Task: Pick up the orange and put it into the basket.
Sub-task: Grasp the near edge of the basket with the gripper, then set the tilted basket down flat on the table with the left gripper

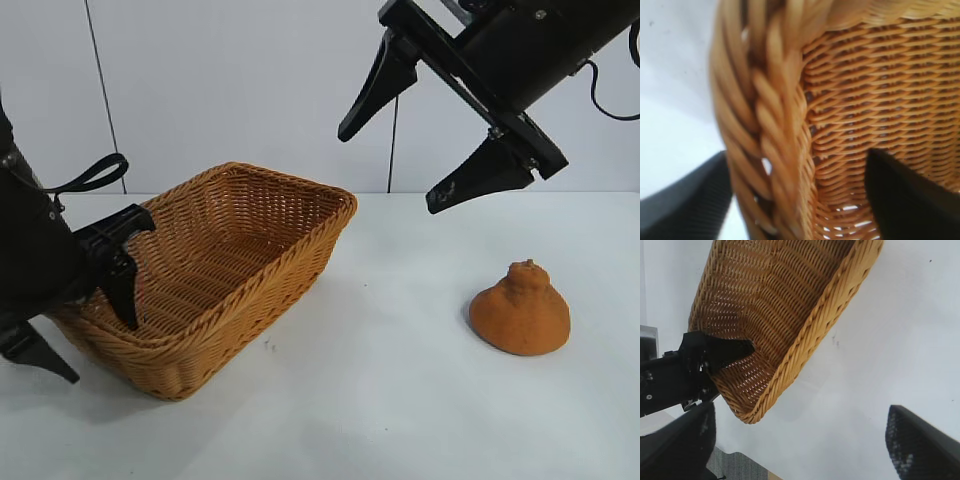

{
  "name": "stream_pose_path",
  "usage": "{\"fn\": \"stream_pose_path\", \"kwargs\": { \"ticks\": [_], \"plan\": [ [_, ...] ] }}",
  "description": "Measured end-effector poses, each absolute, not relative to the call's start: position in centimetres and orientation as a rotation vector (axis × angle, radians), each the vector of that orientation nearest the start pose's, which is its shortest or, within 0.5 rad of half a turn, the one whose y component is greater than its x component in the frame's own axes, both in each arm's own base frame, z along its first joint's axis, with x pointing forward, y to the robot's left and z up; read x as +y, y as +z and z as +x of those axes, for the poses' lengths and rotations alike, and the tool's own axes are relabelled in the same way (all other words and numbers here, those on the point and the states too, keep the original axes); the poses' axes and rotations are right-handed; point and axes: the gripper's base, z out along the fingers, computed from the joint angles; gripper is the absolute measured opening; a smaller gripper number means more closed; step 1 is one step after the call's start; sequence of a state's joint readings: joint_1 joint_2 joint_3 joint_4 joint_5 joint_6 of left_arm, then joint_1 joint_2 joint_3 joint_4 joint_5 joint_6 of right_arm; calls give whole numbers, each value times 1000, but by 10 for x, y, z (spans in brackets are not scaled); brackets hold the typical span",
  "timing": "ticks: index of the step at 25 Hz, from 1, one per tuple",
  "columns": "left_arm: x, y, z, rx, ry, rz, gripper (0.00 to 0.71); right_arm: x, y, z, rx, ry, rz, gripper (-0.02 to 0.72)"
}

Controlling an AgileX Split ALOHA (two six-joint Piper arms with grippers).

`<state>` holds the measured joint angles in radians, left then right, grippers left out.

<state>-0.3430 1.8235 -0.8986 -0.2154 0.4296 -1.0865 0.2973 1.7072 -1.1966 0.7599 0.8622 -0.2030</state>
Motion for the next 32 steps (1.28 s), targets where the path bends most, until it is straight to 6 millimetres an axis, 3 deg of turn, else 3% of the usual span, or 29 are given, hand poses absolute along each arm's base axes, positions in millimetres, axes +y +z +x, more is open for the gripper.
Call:
{"fn": "stream_pose_path", "kwargs": {
  "ticks": [7,15,21,27,32],
  "plan": [
    [-100,155,326,2699,-439,-1221,84,147,245,318,2753,934,-103,631],
    [-89,188,355,2781,-490,-893,84,147,245,318,2753,934,-103,631],
    [-94,184,366,2945,-460,-593,84,148,245,318,2754,937,-103,631],
    [-97,191,372,2992,-466,-311,84,148,244,317,2764,942,-109,631],
    [-97,191,372,3008,-461,-245,84,148,244,317,2764,942,-109,631]
  ]
}}
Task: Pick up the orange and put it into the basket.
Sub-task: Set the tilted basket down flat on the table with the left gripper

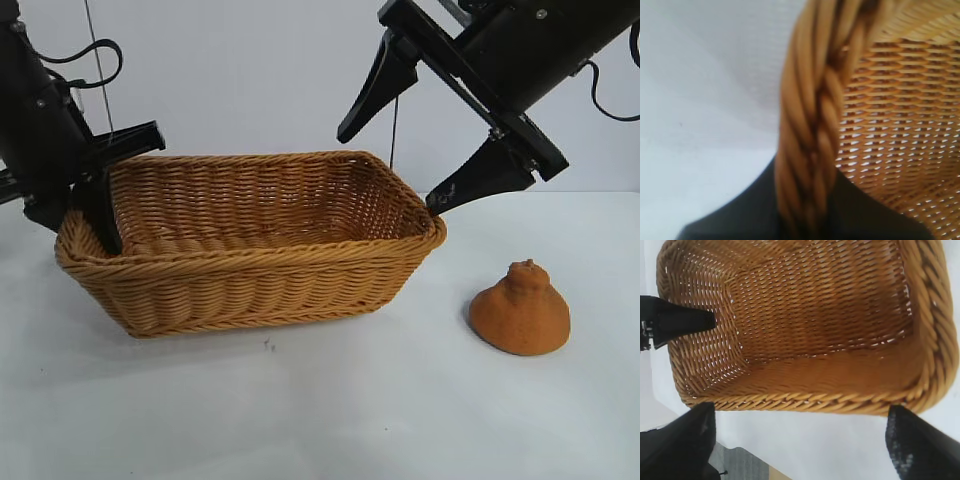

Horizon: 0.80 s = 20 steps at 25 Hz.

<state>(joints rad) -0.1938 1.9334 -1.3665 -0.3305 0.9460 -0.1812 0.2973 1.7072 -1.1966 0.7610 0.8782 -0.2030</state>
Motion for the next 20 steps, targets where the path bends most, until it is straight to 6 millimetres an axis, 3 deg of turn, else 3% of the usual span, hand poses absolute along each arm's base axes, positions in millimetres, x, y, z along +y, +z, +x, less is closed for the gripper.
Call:
{"fn": "stream_pose_path", "kwargs": {
  "ticks": [3,13,17,19,20],
  "plan": [
    [-98,185,375,3023,-462,-229,84,148,244,317,2764,942,-109,631],
    [-100,133,386,3082,-437,-213,84,148,244,317,2767,944,-112,631],
    [-101,128,388,3079,-441,-199,84,148,244,317,2767,944,-112,631],
    [-101,128,388,3078,-441,-195,111,148,244,317,2767,944,-112,631],
    [-101,128,388,3078,-444,-197,158,148,244,317,2767,944,-112,631]
  ]
}}
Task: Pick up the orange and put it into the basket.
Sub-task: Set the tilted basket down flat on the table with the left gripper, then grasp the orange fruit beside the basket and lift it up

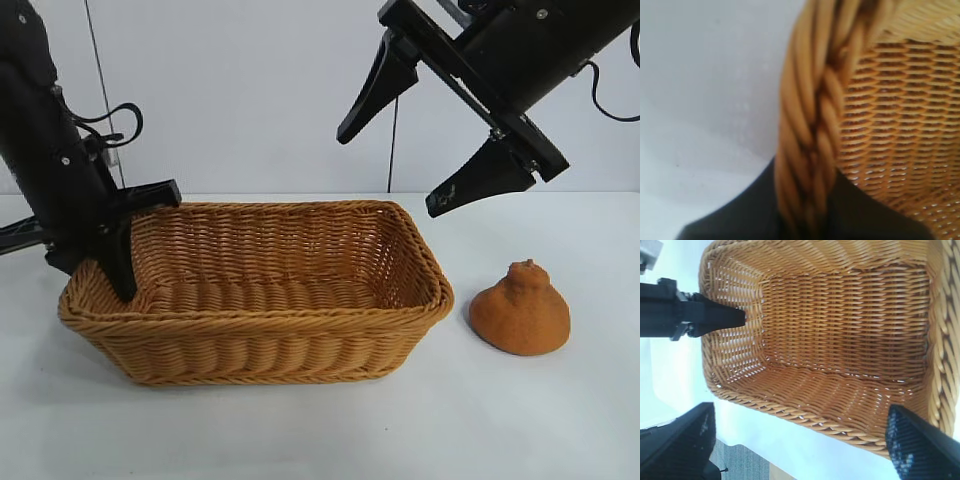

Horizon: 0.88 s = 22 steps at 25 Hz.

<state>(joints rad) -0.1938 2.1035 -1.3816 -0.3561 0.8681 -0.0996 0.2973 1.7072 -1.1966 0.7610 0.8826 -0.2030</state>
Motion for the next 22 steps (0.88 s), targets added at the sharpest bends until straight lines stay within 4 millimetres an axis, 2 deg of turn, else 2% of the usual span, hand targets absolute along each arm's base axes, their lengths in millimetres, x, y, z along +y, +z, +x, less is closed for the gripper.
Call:
{"fn": "stream_pose_path", "kwargs": {
  "ticks": [4,5,7,11,16,19,22],
  "plan": [
    [-101,129,387,3088,-451,-199,461,148,244,317,2767,944,-112,631],
    [-101,133,386,3088,-454,-195,512,148,244,317,2767,944,-112,631],
    [-102,144,386,3075,-463,-183,560,148,244,317,2768,945,-112,631],
    [-101,181,386,3023,-461,-119,588,148,244,317,2768,945,-112,631],
    [-92,234,391,2945,-343,6,592,148,244,317,2768,945,-112,631],
    [-78,256,394,2915,-255,25,592,148,244,317,2768,945,-112,631],
    [-59,267,396,2906,-133,26,592,148,244,316,2769,944,-114,631]
  ]
}}
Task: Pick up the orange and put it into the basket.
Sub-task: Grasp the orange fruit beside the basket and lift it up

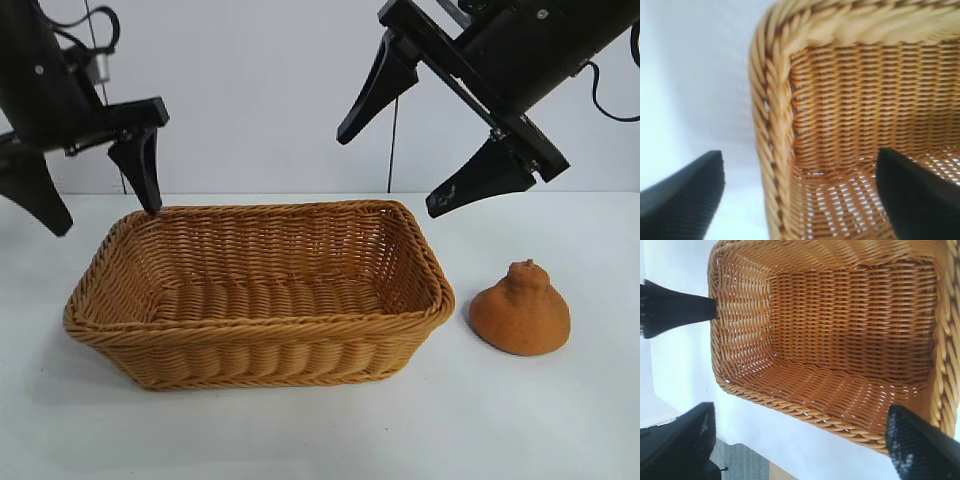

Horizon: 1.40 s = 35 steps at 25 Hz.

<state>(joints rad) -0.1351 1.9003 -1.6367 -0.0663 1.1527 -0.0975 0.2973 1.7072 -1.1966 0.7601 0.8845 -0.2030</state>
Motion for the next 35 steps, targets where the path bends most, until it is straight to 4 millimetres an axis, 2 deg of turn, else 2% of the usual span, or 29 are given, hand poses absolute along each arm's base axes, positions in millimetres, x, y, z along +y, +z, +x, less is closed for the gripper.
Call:
{"fn": "stream_pose_path", "kwargs": {
  "ticks": [3,7,13,17,23,29,35],
  "plan": [
    [-38,268,395,2932,-22,3,592,148,244,316,2769,942,-115,631],
    [-16,268,395,2949,29,-60,591,148,244,316,2770,943,-116,631],
    [-11,270,390,2951,35,-64,587,148,244,316,2770,943,-116,631],
    [-9,272,368,2973,58,-51,586,148,244,316,2770,942,-116,631],
    [-5,279,299,3010,88,-41,585,148,244,316,2771,941,-117,631],
    [-2,294,207,2940,81,-43,585,148,244,316,2772,942,-117,631],
    [1,287,130,2804,66,-51,585,148,244,316,2772,942,-117,631]
  ]
}}
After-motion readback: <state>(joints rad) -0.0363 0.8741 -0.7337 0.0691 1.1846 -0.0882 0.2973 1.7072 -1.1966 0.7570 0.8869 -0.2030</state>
